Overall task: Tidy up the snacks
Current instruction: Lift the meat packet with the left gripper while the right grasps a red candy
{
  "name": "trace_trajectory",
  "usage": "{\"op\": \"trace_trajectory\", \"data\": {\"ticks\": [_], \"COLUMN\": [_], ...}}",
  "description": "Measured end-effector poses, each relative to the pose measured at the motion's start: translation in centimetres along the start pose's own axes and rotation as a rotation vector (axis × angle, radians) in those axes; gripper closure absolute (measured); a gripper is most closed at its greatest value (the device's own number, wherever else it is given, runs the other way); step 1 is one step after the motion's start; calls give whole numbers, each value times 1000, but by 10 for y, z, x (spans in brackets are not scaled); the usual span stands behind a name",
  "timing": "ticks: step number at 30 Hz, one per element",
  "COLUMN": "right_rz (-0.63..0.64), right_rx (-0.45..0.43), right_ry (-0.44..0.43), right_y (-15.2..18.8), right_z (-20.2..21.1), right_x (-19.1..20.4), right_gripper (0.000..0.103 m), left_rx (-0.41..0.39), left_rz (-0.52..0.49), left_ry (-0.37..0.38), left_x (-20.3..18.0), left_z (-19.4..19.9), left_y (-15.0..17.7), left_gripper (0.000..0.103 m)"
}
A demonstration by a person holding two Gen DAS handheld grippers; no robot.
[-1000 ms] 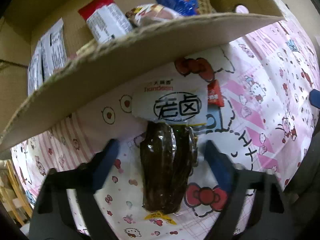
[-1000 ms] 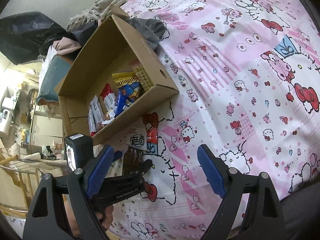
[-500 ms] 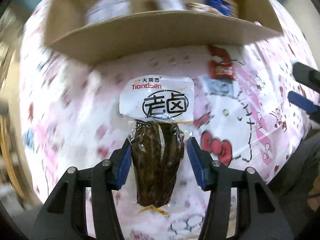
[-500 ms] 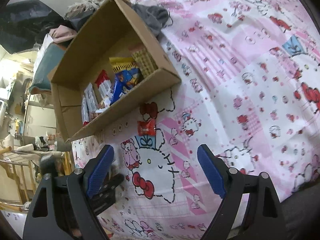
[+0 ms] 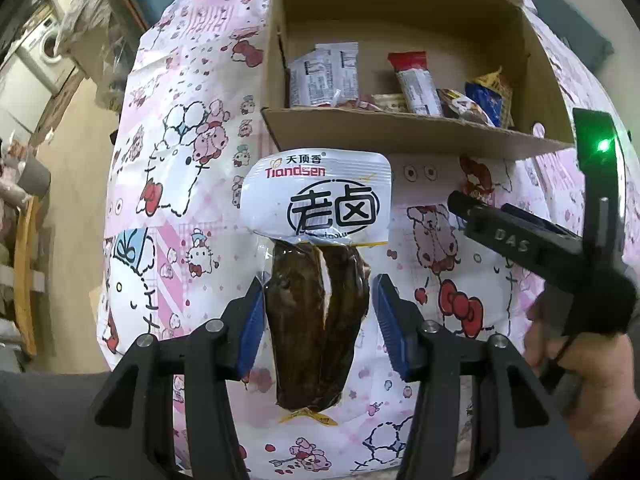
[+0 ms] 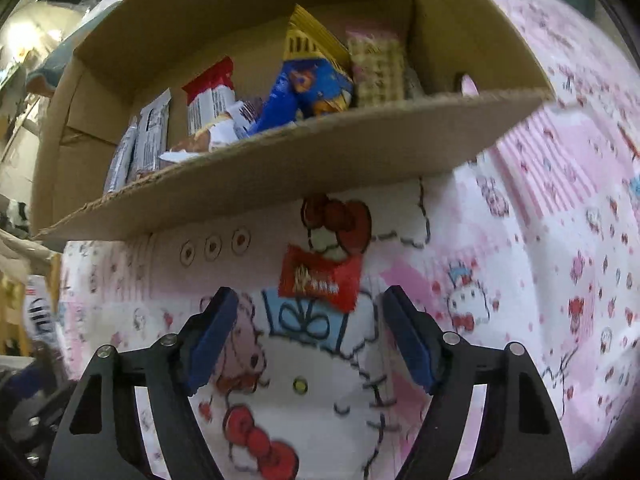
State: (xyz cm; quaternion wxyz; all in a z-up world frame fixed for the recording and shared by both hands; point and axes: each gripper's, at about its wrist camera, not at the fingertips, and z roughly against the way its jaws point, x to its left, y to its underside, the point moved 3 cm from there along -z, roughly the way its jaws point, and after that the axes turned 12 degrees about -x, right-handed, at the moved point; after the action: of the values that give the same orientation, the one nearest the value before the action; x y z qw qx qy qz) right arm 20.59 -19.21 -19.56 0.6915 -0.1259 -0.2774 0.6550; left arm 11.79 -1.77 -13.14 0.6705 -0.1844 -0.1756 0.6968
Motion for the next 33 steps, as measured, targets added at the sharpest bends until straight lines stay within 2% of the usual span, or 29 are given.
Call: {"op": "trace_trajectory", "data": {"ticks": [3,6,7,9,11,17,26,33], "right_rz": [50,83,89,97,103,98,92,41], "right_rx": [-11,-14,-14,-11,-7,11,11,-12], "right_ry": [19,30,29,29,25,-5,-28,-111], "right_y": [0,0,-1,-1,-2,-3,10,7], "right_z": [-3,-1,-1,-1,-1,3,29,74], "right_x": [6,9,9,9,9,9,18,20], "right_gripper": [30,50,61,67,81,90,90,90], "left_rx": [-2,-8,-9,-8,-8,-15,-28,-89], "left_rz": [21,30,34,39,42,45,47,65], "left_ry": [1,-5,-6,-6,-10,-26,-42,-36], "left_x": [10,9,8,9,9,11,12,13], "left_z": [-15,-16,-16,-18,-18,-18,-16,1], "left_y": [-12,-15,-15,-15,-15,-16,-15,-21], "left_gripper": [55,55,55,55,55,55,55,55]}}
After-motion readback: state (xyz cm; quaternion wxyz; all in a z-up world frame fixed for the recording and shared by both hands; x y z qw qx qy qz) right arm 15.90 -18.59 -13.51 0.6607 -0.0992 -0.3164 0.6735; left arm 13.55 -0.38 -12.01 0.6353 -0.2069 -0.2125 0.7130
